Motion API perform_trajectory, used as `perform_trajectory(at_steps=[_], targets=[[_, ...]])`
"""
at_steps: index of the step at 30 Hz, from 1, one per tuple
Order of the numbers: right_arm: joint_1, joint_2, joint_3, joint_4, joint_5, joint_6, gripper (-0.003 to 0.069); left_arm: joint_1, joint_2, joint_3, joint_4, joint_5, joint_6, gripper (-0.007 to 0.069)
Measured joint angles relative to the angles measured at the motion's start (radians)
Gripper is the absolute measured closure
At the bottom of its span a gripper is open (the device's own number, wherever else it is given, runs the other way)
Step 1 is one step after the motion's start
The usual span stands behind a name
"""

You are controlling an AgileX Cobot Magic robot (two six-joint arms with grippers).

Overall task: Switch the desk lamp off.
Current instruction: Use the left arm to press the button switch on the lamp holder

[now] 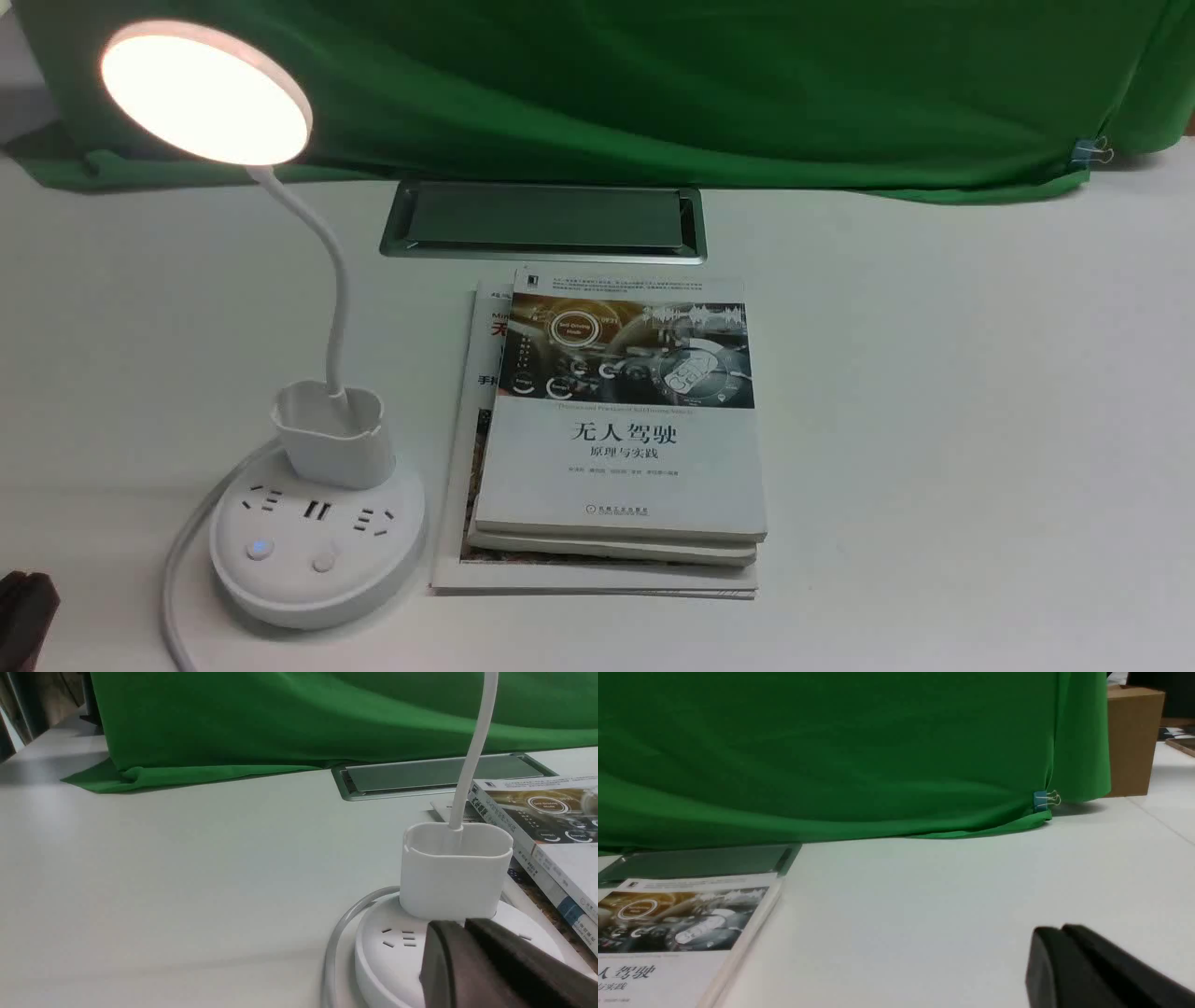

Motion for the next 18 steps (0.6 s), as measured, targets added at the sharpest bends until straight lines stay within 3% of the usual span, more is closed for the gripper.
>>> perform_trajectory(at_steps=[14,18], targets=[[0.000,0.000,0.000,0.000,0.000,0.000,0.0622,0.000,0.000,0.000,0.008,0.000,0.000,0.0605],[0.000,0.000,0.000,0.000,0.000,0.000,0.0622,0.000,0.000,0.000,0.014,-0.077,0.000,0.0605]])
